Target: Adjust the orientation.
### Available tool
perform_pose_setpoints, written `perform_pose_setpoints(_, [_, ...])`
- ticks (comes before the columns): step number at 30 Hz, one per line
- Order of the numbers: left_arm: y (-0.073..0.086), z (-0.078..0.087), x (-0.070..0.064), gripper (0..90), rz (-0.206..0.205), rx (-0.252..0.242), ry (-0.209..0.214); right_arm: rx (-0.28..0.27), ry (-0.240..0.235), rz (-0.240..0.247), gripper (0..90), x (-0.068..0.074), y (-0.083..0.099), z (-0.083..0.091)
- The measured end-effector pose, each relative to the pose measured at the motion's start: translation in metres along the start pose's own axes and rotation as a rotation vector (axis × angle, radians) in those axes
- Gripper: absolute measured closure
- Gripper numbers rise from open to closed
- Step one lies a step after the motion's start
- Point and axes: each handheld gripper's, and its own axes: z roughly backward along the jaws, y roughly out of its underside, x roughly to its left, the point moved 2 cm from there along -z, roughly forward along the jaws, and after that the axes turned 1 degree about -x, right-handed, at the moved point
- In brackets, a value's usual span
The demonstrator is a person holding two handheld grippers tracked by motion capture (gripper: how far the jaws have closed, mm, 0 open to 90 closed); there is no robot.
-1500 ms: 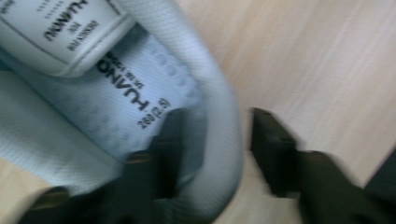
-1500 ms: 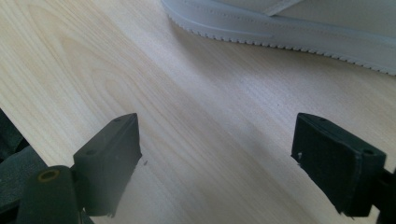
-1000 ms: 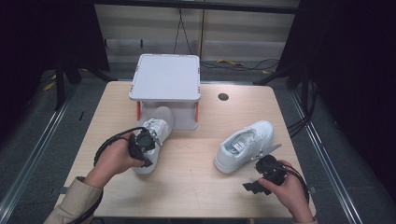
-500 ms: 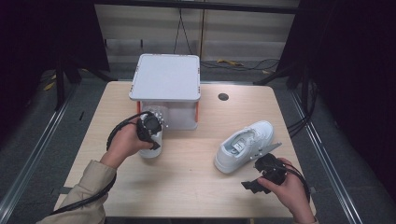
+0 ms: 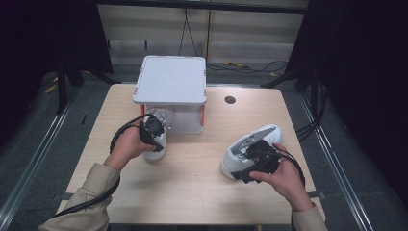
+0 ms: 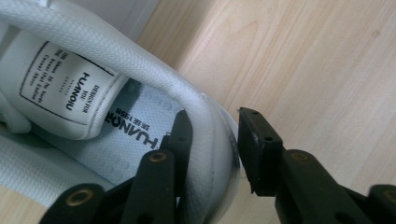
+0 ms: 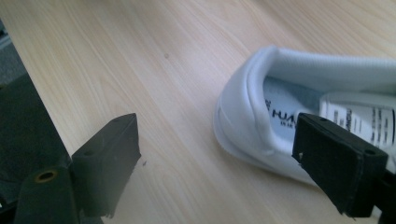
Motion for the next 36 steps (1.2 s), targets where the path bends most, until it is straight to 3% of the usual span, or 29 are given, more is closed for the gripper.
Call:
perform_pose_setpoints(4, [0.002, 0.004, 0.001, 57.4, 0.014, 0.012, -0.012, 0.007, -0.024, 0.005, 16.1, -0.004, -0.022, -0.006])
perform_pose_setpoints(8, [0.004, 0.008, 0.001, 51.2, 0.011, -0.009, -0.006, -0.013, 0.006, 0.019, 21.0, -0.007, -0.047, -0.010])
perform_pose_setpoints(11, [0.005, 0.011, 0.002, 47.6, 0.012, -0.011, -0.006, -0.013, 0.014, 0.046, 28.0, -0.006, -0.062, -0.011])
perform_pose_setpoints(12, [0.005, 0.014, 0.003, 46.2, 0.010, -0.010, -0.007, -0.031, 0.031, 0.089, 36.2, -0.005, -0.077, -0.012])
perform_pose_setpoints(15, [0.005, 0.017, 0.003, 43.9, 0.015, -0.012, -0.009, -0.042, 0.041, 0.111, 43.4, -0.006, -0.100, -0.014])
perform_pose_setpoints(18, [0.007, 0.025, 0.004, 41.8, 0.023, -0.010, -0.017, -0.047, 0.021, 0.091, 47.3, -0.008, -0.122, -0.018])
perform_pose_setpoints(19, [0.007, 0.025, 0.004, 40.7, 0.023, -0.010, -0.017, -0.047, 0.021, 0.091, 47.3, -0.008, -0.122, -0.018])
perform_pose_setpoints(20, [0.008, 0.029, 0.005, 40.1, 0.017, -0.008, -0.020, -0.045, 0.028, 0.101, 54.3, -0.010, -0.136, -0.021])
perform_pose_setpoints(21, [0.008, 0.029, 0.005, 39.4, 0.017, -0.008, -0.020, -0.045, 0.028, 0.101, 54.3, -0.010, -0.136, -0.021])
perform_pose_setpoints(22, [0.009, 0.034, 0.005, 39.0, 0.025, -0.011, -0.023, -0.035, 0.050, 0.119, 59.5, -0.012, -0.148, -0.024])
perform_pose_setpoints(28, [0.009, 0.051, -0.002, 38.1, -0.014, -0.023, -0.047, -0.069, 0.096, 0.078, 78.0, -0.023, -0.182, -0.030])
perform_pose_setpoints(31, [0.009, 0.055, -0.008, 38.8, -0.025, -0.028, -0.033, -0.080, 0.117, 0.064, 82.1, -0.028, -0.192, -0.034])
perform_pose_setpoints(32, [0.009, 0.058, -0.013, 39.6, -0.046, -0.021, -0.028, -0.084, 0.133, 0.051, 85.5, -0.034, -0.202, -0.038])
perform_pose_setpoints(36, [0.012, 0.060, -0.017, 47.2, -0.063, -0.023, -0.017, -0.090, 0.158, 0.034, 89.4, -0.043, -0.218, -0.047])
